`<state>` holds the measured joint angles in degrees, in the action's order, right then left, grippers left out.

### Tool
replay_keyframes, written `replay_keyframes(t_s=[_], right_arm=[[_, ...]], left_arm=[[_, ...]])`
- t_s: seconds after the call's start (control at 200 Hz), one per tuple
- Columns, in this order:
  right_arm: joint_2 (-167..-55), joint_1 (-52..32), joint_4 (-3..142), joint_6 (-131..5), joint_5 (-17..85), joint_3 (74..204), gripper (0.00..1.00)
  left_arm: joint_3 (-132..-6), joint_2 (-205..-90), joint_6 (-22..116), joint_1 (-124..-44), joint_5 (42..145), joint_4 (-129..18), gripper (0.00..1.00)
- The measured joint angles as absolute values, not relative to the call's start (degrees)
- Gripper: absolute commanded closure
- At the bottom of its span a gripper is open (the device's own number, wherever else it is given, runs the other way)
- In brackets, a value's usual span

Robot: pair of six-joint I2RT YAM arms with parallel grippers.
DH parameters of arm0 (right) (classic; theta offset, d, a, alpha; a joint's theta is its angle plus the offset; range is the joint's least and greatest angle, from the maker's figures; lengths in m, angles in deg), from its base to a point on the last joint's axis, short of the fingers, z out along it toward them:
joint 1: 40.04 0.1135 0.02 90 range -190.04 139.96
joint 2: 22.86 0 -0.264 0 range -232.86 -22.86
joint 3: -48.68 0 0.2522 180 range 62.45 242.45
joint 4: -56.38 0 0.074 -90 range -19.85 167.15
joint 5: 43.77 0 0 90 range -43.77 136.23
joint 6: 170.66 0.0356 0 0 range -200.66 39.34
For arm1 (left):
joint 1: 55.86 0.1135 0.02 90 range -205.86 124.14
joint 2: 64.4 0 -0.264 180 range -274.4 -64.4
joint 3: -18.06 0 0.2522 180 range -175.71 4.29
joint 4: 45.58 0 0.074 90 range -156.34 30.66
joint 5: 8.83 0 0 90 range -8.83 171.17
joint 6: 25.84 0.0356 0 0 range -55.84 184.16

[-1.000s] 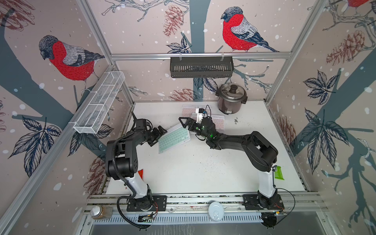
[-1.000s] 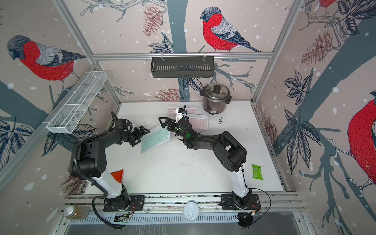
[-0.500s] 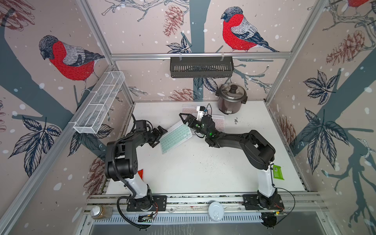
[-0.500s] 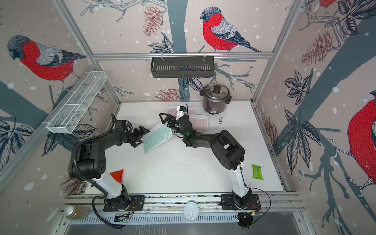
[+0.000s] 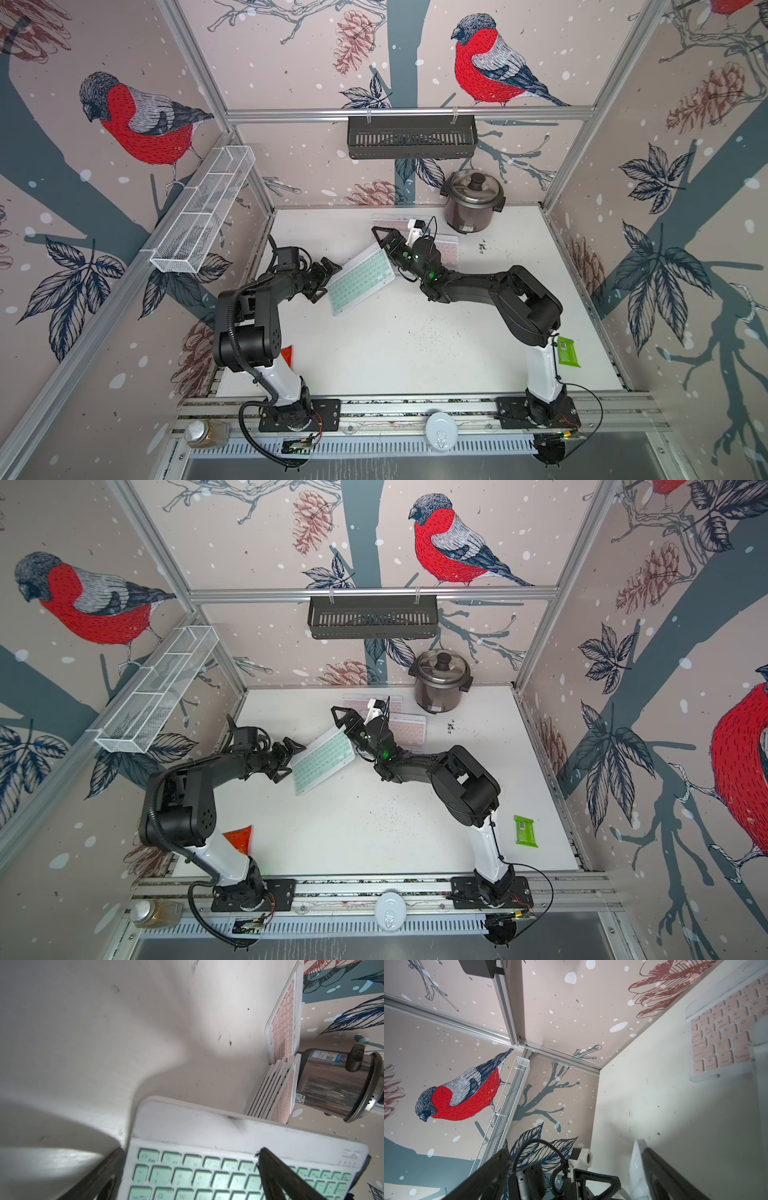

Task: Stack the numeric keypads
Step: Pick up the numeric keypad from the center of the board.

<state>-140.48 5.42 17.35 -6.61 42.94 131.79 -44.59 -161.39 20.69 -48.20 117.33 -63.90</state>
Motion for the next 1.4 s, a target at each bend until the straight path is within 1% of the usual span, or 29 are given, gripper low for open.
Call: replay_keyframes(t_s=[0.656, 0.816, 1.077, 1.242, 1.402], right_arm=[[-140.54, 6.16, 15.89, 3.88, 46.96, 131.74, 0.0], [-140.33, 8.23, 22.68, 6.37, 41.87, 131.31, 0.0], [-137.2, 8.17, 30.55, 6.19, 41.98, 131.61, 0.0], [-135.61, 7.23, 40.89, 1.87, 40.82, 135.61, 0.0], [-133.83, 5.87, 49.92, -4.04, 38.66, 138.3, 0.16]], left_arm=[[-43.15, -160.43, 18.95, -48.2, 117.36, -61.8, 0.01], [-42.91, -160.25, 17.92, -49.03, 122.97, -60.94, 0.01], [-42.75, -160.23, 17.48, -48.95, 124.94, -60.25, 0.01], [-42.75, -160.28, 17.48, -48.95, 125.46, -60.03, 0.01], [-42.58, -160.69, 17.44, -48.92, 125.75, -59.59, 0.01]])
